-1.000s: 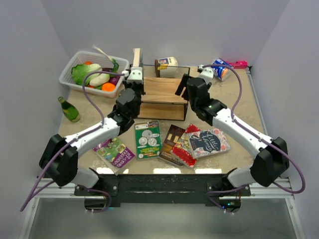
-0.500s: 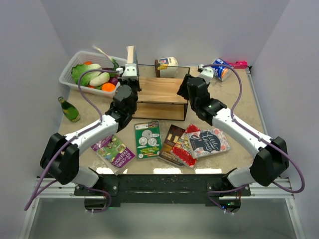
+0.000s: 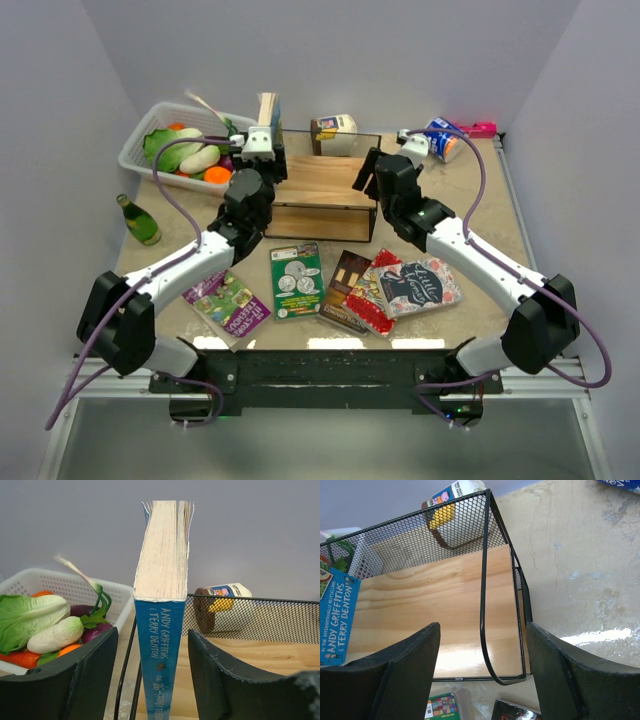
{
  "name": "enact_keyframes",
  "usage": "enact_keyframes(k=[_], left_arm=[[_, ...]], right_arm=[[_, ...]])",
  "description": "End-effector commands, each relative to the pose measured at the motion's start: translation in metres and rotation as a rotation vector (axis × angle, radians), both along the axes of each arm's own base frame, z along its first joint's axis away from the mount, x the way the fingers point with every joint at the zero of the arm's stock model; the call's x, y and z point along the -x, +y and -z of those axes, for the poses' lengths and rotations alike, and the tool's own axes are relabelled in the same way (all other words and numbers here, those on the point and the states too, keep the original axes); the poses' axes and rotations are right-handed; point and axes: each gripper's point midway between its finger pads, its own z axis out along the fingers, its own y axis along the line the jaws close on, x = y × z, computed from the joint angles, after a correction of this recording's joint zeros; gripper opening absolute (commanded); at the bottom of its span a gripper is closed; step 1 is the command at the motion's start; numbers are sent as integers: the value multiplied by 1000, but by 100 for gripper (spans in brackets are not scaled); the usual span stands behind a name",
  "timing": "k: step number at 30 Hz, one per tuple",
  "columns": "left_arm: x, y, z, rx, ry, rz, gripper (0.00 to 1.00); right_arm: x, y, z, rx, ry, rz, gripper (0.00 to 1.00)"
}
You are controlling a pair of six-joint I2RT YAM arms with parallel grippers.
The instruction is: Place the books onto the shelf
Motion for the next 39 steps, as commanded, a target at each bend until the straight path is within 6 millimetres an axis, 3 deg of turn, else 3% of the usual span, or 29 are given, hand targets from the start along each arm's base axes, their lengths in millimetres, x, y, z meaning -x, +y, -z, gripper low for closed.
enact_keyframes(k=[1,10,12,15,19,26,31,34,35,37,38,39], left_arm=[[10,15,-46,75,-89,-33,64],[33,34,-64,135,-89,-56,70],[39,36,-64,138,-67,-53,72],[53,43,-64,178,-47,-48,73],[71,52,-69,198,-61,-35,75],[79,58,-67,199,-39,-44,76],[98,69,-69,226,-42,-41,76],[110,67,-62,258,6,-2,74],[115,65,-45,237,82,12,72],[128,48,-30,309,154,116,69],[135,42,-10,306,229,145,67],[142,34,11,373,293,166,66]], right_arm=[[-4,-1,-30,-35,-72,15,74],[1,-8,-40,-36,-85,24,80],[4,-9,-42,-36,-83,21,90],[9,-13,-51,-41,-94,27,97],[17,-17,-58,-60,-111,21,99],[28,-22,-55,-67,-94,17,99],[44,-31,-68,-81,-117,5,98],[65,-33,-82,-107,-128,-53,93],[73,-30,-74,-110,-116,-87,92],[102,-19,-89,-186,-174,-219,88],[115,-10,-67,-188,-147,-289,87],[130,4,-68,-238,-157,-383,86]])
